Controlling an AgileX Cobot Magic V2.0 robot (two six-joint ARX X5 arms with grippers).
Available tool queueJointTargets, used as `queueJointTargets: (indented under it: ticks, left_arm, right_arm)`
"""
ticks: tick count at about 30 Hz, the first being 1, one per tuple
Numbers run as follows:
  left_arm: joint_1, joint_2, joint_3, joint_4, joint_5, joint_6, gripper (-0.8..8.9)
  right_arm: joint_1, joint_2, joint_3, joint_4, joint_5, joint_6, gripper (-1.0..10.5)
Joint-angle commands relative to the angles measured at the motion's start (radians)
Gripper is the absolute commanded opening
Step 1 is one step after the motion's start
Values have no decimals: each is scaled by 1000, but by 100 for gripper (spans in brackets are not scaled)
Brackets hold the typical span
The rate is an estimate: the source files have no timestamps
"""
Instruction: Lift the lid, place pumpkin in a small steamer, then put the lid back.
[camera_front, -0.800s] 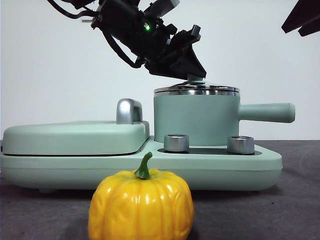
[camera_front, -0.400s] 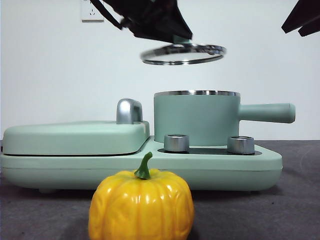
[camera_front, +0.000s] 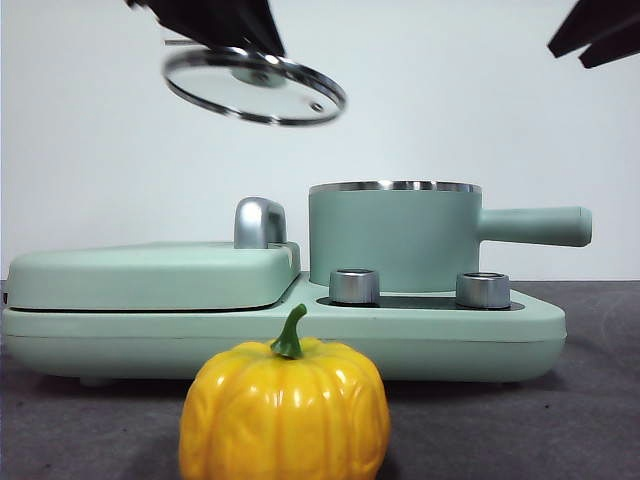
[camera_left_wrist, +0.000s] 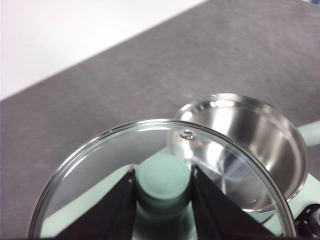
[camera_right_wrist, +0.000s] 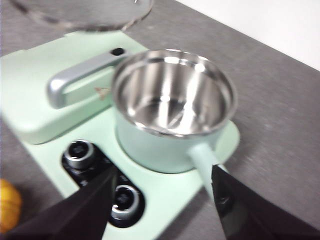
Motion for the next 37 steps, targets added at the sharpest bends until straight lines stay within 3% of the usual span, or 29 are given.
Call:
queueJointTargets:
  ticks: [1,7,12,18,22,27,37]
  left_arm:
    - [1,-46,-18,10,-6,-14,13]
    - [32,-176,-133,-38,-57,-17,13]
    - [82,-312,-241,-74,-64,-69,13]
    - [156,-462,-322,-144,-102,-87,13]
    - [214,-526,-324,-212,-106,-85,12]
    - [276,-576,-324,-233,-106,-82,12]
    - [351,-595,-324,-233,-106,-69,12]
  right_arm:
    - [55,9,19,-4,-7,1,337]
    - [220,54,19,-66,-3,-44,338]
    - [359,124,19,-66,8,-60,338]
    - [477,235,19,-64,7,-92,339]
    - [540,317,19,-41,7,-107,342]
    - [607,413,19,26,8,-114,467]
    - [691,581,19,161,39,-114,470]
